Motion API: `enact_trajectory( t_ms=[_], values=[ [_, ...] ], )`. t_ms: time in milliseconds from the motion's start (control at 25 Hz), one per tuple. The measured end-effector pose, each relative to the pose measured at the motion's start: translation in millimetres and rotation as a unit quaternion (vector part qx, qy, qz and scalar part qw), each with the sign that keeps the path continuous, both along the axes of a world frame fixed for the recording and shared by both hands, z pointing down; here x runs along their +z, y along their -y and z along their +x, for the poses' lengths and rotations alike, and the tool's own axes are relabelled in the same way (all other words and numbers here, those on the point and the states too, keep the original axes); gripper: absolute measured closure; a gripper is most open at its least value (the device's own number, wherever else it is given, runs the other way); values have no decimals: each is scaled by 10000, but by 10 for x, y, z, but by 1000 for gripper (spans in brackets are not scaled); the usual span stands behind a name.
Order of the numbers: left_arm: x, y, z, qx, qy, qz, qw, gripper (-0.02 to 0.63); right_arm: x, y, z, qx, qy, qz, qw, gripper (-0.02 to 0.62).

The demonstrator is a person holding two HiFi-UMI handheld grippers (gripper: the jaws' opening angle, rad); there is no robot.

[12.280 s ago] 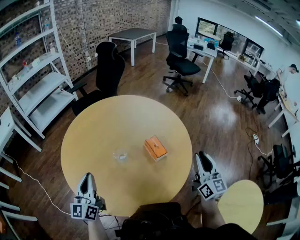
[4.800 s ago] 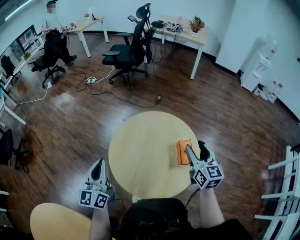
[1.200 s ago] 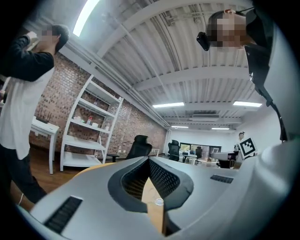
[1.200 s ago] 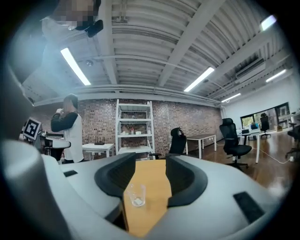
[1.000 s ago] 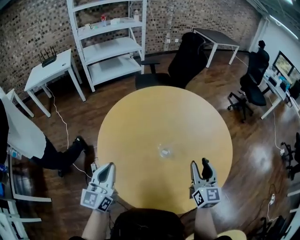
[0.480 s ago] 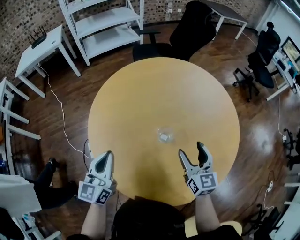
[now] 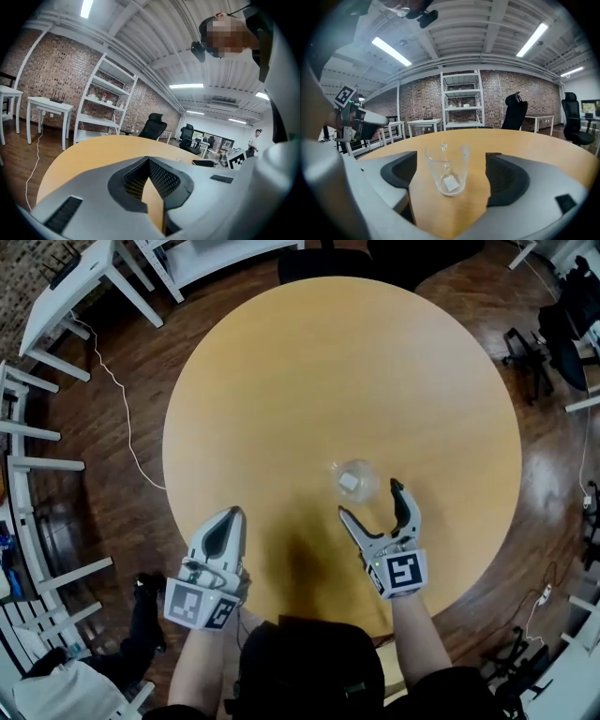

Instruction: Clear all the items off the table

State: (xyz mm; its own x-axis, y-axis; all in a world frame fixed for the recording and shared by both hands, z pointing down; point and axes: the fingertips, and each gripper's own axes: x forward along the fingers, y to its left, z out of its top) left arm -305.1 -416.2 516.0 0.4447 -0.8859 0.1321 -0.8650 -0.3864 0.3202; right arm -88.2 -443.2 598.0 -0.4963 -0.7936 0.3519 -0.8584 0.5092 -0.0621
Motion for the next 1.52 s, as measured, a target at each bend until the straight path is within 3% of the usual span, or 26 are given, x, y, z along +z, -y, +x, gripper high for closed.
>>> enact_trajectory(
  t_ms=[440,960,1280,1520],
  values=[
    [325,-9,54,-64,3,-368,9993,614,464,193,-223,-306,36,-194,9993,128],
    [439,-11,-28,-155,-31,-520,9985,614,412,362,-312,-388,126,-9,9992,189],
    [456,-97,-116,-66,-65,-569,9983,614,443,316,-342,-223,17,-110,9997,193],
    [357,-142,-219,43,-26,-477,9988,614,167,234,-416,-156,259,159,9994,195]
  ],
)
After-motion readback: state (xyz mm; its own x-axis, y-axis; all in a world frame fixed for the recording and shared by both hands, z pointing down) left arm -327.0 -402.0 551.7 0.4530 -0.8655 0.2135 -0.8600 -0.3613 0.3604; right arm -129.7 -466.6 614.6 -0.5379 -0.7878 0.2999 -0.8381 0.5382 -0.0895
